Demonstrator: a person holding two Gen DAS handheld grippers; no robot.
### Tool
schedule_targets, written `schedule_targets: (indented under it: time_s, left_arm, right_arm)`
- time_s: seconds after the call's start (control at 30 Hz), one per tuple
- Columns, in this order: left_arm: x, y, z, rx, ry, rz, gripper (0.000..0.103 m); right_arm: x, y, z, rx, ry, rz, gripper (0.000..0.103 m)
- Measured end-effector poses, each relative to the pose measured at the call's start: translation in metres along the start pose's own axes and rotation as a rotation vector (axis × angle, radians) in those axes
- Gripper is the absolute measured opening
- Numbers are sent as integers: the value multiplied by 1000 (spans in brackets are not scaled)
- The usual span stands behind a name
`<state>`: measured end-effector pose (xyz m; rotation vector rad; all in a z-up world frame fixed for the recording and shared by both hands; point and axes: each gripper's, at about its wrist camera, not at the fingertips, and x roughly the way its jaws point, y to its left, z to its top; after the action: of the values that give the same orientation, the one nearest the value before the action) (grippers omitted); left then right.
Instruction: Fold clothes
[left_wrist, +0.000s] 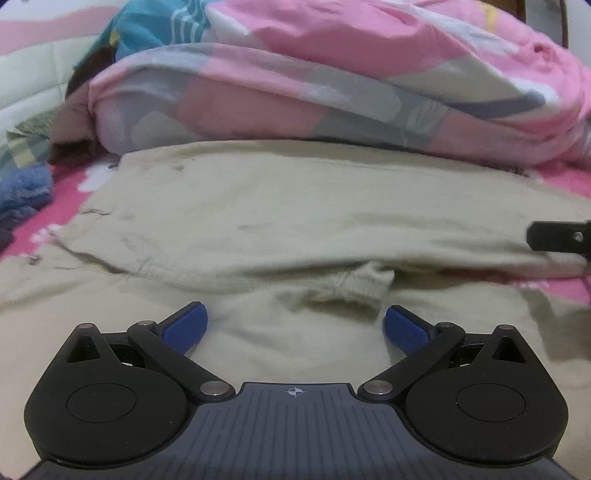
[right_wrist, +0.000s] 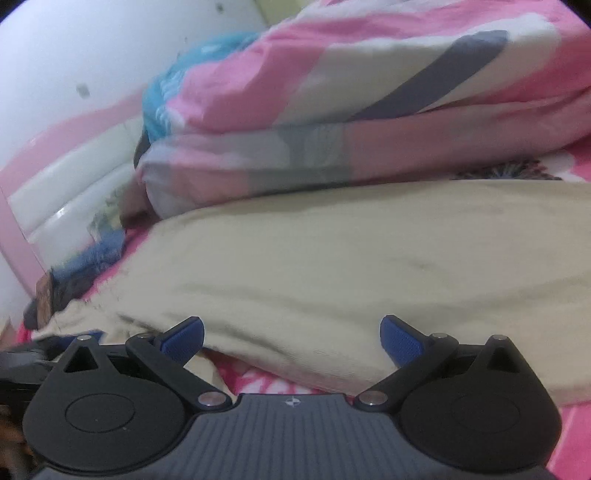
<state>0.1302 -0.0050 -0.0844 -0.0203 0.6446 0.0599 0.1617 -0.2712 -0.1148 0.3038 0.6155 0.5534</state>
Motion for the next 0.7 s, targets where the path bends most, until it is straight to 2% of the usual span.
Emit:
schedule_targets:
  time_s: [0.23,0.47,0.6,0.7]
  left_arm:
    - [-2,-1,-6,4,-30,5,103]
    - [-2,-2,-11,2,-61,6,103]
    - [-4,2,-11,-15,-73,-8,103]
    - [-5,3,-10,-20,-73,-14,103]
  right_arm:
    - [3,-3,-5,-8,-17,-7,103]
    - [-5,-22,-9,79,-81,82,103]
    - [-15,-34,-9,133,-111,162,103]
    - [-15,-35,-5,155,-98,165,103]
